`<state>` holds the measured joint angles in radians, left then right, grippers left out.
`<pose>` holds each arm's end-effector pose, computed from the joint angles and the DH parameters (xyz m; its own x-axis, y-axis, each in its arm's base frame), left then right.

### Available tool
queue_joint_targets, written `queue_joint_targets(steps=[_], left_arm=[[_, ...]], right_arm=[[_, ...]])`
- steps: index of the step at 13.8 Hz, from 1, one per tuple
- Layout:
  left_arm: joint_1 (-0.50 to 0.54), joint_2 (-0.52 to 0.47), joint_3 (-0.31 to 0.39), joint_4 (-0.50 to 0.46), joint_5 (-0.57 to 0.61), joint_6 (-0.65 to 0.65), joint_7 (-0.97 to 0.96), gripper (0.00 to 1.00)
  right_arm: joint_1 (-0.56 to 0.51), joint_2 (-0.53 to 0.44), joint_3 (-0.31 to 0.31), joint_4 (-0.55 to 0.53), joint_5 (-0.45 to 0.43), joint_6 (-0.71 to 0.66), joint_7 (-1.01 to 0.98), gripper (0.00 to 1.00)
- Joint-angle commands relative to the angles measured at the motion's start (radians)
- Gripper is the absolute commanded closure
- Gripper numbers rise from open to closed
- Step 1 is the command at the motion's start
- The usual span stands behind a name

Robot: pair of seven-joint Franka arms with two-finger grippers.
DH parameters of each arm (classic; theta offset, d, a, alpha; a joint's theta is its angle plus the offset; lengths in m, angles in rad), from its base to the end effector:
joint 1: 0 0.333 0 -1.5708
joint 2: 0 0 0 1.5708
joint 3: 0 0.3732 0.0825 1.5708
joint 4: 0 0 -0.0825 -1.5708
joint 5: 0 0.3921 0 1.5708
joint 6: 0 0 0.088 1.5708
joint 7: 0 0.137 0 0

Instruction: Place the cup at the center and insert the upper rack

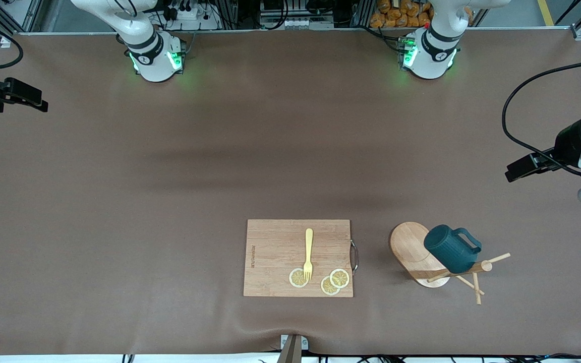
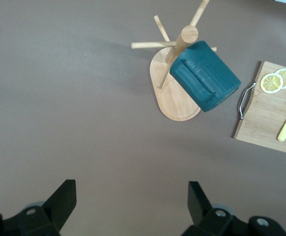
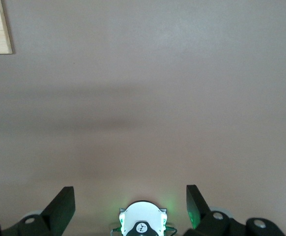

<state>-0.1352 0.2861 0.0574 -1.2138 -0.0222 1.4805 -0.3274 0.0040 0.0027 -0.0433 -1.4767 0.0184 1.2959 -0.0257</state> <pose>0.6522 -0.0606 0.6394 0.9698 0.2431 -0.0199 0.2432 -0.9700 -0.0005 0.5277 -0.0178 0.6732 0.9833 -0.0080 -0.1819 -0.0123 -0.9997 -0.0229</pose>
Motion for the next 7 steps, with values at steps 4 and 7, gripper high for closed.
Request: queue_joint_targets(steps=[4,7], left_arm=[[0.034,-0.197,-0.017,-0.257,0.028,0.088,0.101,0.00],[0.057,-0.257,-0.031,-0.325,0.025,0.103,0.119,0.00]], right_arm=[[-0.012,-0.001,0.016,-0.005,0.011,0.046,0.012,0.00],[-0.013,0.000,0.019,-0.005,0.009,0.052,0.012,0.00]])
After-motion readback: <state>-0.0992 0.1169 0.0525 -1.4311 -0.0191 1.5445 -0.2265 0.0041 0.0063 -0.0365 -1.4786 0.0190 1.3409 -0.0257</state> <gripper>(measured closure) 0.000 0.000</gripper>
